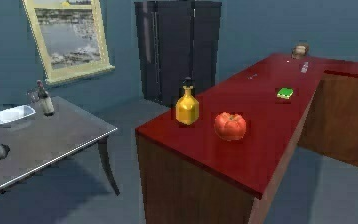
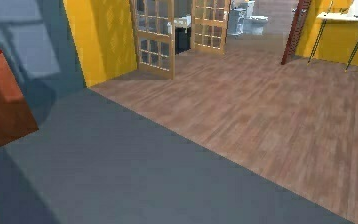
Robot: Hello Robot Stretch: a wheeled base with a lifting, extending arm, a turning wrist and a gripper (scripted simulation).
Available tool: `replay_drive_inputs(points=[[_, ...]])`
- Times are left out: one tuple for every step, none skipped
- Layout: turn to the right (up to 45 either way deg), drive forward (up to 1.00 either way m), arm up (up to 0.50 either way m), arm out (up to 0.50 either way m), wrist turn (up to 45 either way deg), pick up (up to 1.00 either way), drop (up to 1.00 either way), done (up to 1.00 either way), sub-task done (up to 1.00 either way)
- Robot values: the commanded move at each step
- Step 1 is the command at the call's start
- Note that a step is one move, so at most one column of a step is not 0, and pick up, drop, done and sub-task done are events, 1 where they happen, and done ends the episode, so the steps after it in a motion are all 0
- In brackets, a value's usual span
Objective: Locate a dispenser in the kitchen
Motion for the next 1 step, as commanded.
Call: replay_drive_inputs(points=[[0.0,0.00,0.00,0.00,0.0,0.00,0.00,1.00,0.00]])
